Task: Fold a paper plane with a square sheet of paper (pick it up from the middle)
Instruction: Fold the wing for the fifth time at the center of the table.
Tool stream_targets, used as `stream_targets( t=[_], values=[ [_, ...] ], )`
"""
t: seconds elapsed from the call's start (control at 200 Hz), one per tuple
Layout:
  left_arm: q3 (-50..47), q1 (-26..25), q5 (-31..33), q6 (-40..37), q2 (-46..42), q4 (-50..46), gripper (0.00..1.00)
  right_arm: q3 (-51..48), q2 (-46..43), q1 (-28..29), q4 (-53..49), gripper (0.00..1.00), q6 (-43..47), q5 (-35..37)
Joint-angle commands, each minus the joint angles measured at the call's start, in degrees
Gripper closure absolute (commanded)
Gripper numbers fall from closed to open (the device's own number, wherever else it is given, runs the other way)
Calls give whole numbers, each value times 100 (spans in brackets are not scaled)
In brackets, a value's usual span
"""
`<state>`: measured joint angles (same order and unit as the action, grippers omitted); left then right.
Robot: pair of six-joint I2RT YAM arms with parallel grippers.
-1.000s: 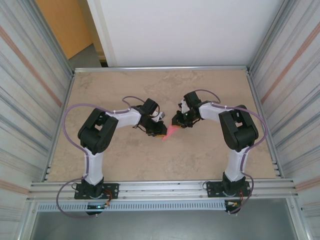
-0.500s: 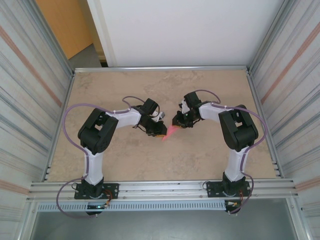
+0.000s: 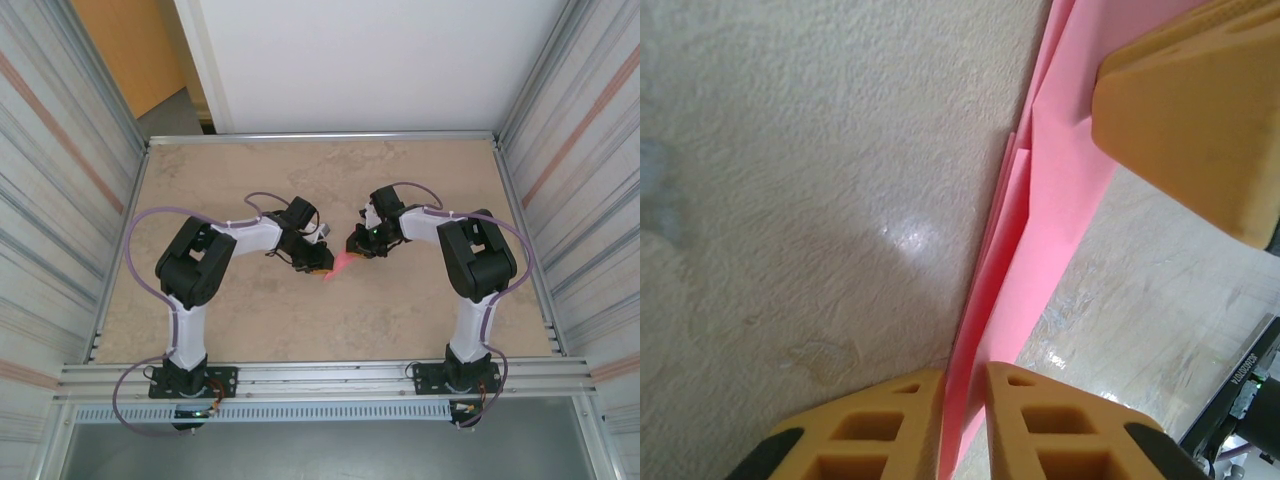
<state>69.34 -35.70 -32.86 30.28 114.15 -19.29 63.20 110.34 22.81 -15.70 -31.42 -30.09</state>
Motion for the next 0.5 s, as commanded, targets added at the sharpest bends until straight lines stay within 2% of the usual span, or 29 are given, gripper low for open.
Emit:
stream_targets(
  t=[0.0, 0.246, 0.346, 0.496],
  values=[
    [-26, -86, 461, 87, -298, -169, 81, -117, 241, -53, -406, 83, 93, 337],
    [-219, -68, 958, 221, -1004, 221, 79, 8, 367, -48, -544, 85, 176, 300],
    [-294, -68, 823, 272, -1074, 437, 80, 24, 393, -53, -573, 86, 193, 297],
    [-227, -179, 224, 321, -930, 892, 83, 27, 411, -57, -570, 86, 197, 272]
  ],
)
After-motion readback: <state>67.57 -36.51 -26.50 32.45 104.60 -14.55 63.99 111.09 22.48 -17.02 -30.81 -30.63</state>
